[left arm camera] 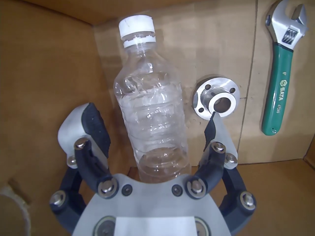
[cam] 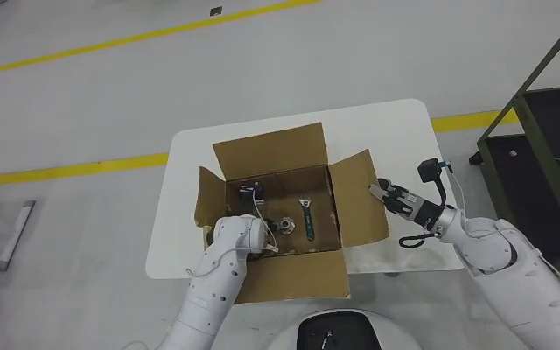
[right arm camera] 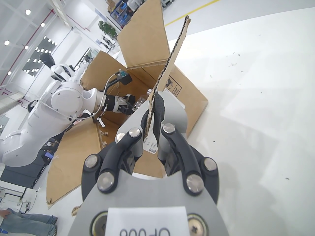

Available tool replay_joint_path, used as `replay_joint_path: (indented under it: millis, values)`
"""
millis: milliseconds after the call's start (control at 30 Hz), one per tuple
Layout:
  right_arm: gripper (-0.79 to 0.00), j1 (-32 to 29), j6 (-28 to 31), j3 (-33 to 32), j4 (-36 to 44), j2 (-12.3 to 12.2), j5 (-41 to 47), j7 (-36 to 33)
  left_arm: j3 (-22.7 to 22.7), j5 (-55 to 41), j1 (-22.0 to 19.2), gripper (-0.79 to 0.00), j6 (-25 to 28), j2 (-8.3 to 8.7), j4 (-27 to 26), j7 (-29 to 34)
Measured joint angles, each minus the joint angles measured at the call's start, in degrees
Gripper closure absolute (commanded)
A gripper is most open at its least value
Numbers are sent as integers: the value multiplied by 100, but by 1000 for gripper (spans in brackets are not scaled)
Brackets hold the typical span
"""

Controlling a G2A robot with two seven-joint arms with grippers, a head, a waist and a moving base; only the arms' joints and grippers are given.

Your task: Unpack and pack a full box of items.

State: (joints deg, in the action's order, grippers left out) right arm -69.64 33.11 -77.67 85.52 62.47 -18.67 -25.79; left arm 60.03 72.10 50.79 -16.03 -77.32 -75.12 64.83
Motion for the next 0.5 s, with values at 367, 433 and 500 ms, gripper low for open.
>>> replay_joint_path:
  millis: [367, 433, 500]
  values:
    - [0, 10, -39, 16, -1, -3, -5, 11, 5, 154, -9, 0, 37, -35, 112, -84]
    - [0, 15, -44, 21, -5, -3, -6, 20, 32, 174, -3, 0, 44, -36, 144, -90]
    - [0, 23, -42, 24, -7, -3, -7, 25, 56, 175, 4, 0, 51, -41, 166, -107]
